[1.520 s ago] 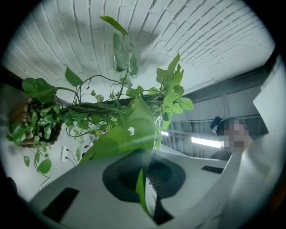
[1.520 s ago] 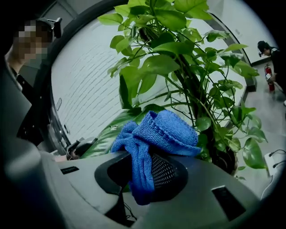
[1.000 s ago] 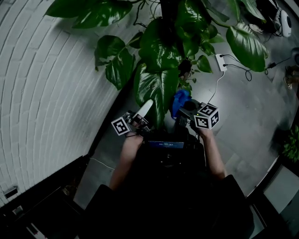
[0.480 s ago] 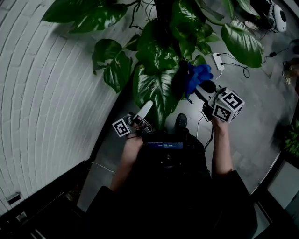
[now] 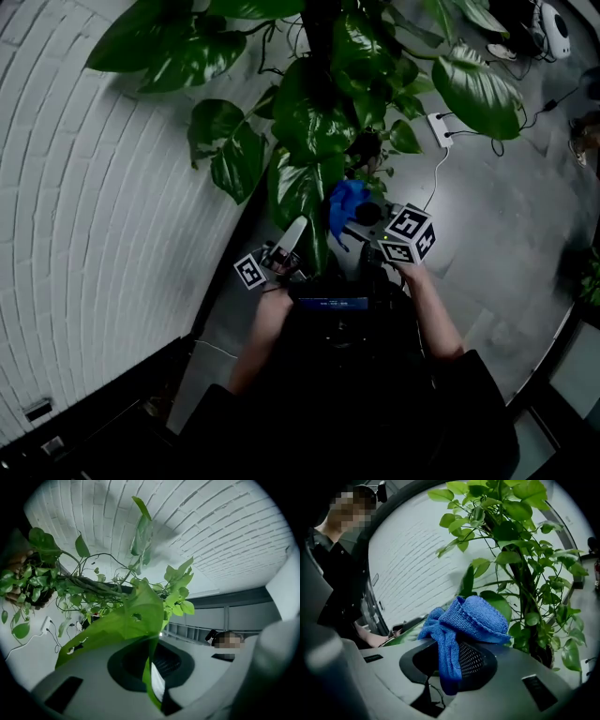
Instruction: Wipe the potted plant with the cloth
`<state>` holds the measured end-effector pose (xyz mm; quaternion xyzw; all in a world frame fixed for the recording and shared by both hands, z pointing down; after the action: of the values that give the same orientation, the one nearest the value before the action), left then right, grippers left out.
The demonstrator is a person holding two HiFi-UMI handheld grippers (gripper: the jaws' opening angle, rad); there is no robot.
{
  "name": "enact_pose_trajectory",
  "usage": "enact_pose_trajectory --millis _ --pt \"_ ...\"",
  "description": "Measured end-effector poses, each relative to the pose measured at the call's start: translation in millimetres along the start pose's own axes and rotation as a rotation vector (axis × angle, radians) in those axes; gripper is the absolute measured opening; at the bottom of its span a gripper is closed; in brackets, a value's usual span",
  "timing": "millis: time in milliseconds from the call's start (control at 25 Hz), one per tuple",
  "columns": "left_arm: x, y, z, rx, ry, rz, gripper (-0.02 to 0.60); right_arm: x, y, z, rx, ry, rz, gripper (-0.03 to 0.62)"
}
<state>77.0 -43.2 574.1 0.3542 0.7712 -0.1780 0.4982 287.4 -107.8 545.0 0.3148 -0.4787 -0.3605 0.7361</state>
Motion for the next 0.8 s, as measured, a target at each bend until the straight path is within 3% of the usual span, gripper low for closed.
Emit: enact_pose_trajectory --millis 320,480,680,800 --pt "-1.6 4.0 7.8 0.013 0.040 -0.030 0.005 -32.8 40.7 9.6 -0.084 -0.107 -0.003 0.109" --pt "-2.8 4.9 5.8 0.009 0.019 -0.019 0.005 -37.5 54.5 -4.1 -0.113 -0.152 -0.014 0.109" --pt "-7.7 3.6 -2.6 -0.094 -0.115 0.066 0.005 -22.9 24.9 -74.9 0.107 -0.136 0.026 0.109" --pt "-11.8 4.5 -6.0 -0.133 -0.170 0.101 0.005 -12.2 -10.6 -99.5 0.167 -0.028 -0.043 0.107"
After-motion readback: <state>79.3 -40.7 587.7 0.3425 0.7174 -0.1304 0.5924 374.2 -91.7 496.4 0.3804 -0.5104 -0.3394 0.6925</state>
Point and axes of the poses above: the fingertips, and each gripper's own axes: z forward along the fingers, x to its right, y out of its underside, the point moved 10 cm from there along -z, backward along the fingers, and after that the axes turned 7 degrees about -x, right-handed, at the moved point
